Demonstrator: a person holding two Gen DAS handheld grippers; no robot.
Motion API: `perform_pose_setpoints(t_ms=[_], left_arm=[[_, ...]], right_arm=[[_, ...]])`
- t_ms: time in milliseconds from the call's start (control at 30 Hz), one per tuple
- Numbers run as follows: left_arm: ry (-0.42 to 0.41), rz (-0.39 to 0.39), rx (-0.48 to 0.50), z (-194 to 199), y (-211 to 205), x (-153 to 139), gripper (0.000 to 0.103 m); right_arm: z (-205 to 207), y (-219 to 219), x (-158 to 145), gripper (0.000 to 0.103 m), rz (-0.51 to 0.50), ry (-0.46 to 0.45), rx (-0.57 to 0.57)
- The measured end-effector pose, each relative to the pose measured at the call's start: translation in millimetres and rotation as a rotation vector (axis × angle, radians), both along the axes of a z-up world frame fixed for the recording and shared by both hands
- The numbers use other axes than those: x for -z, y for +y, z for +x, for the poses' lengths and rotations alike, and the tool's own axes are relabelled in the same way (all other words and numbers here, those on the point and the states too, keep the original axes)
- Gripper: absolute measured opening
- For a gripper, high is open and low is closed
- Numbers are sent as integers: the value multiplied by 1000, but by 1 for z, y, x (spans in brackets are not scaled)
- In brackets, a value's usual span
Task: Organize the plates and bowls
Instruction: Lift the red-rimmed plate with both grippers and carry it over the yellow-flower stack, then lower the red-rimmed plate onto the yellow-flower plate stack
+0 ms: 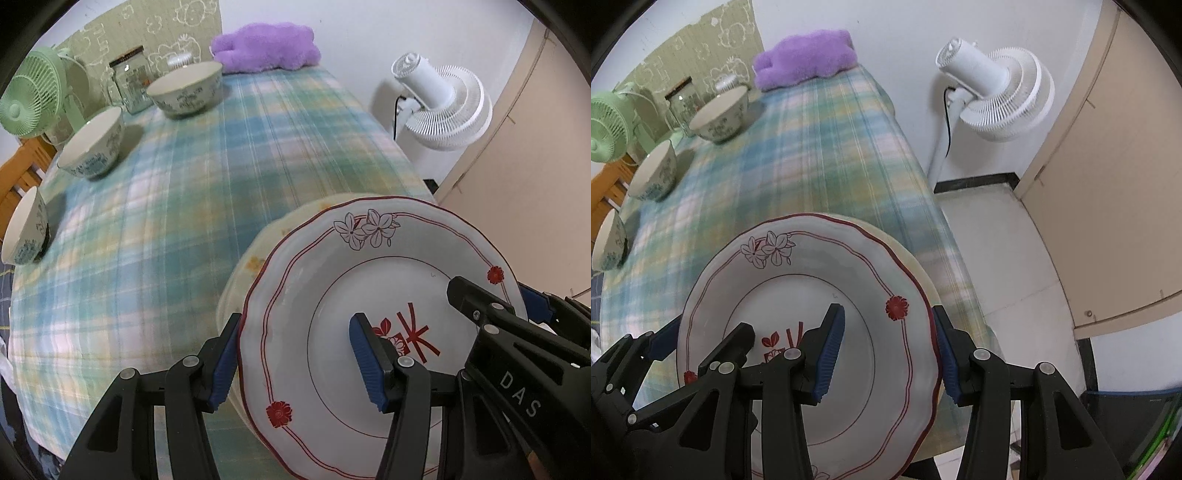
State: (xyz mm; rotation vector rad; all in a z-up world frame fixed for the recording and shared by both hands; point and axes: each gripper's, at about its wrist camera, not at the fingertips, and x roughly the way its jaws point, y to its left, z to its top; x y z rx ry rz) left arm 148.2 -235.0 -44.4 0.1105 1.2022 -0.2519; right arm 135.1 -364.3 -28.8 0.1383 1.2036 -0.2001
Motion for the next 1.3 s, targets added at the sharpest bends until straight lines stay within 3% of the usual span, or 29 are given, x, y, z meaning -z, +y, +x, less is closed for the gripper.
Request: perform_pose_setpoints(t_ms=[733, 1100, 1167, 1233, 1300], left_arm=[[-47, 105, -43, -2, -27, 9, 59], [-64, 149, -78, -1, -26, 11, 59], [-66, 155, -85, -1, -26, 12, 60], [-67, 164, -90, -1, -27, 12, 60], [-68, 170, -97, -1, -28, 12, 60]], right_arm=[[12, -27, 27, 52, 73, 61, -30], [7, -31, 16, 52, 54, 23, -76], [4, -35, 8, 47, 40, -2, -74], [4, -36, 3, 33, 37, -15, -88], [6, -33, 4, 27, 35, -11, -117]])
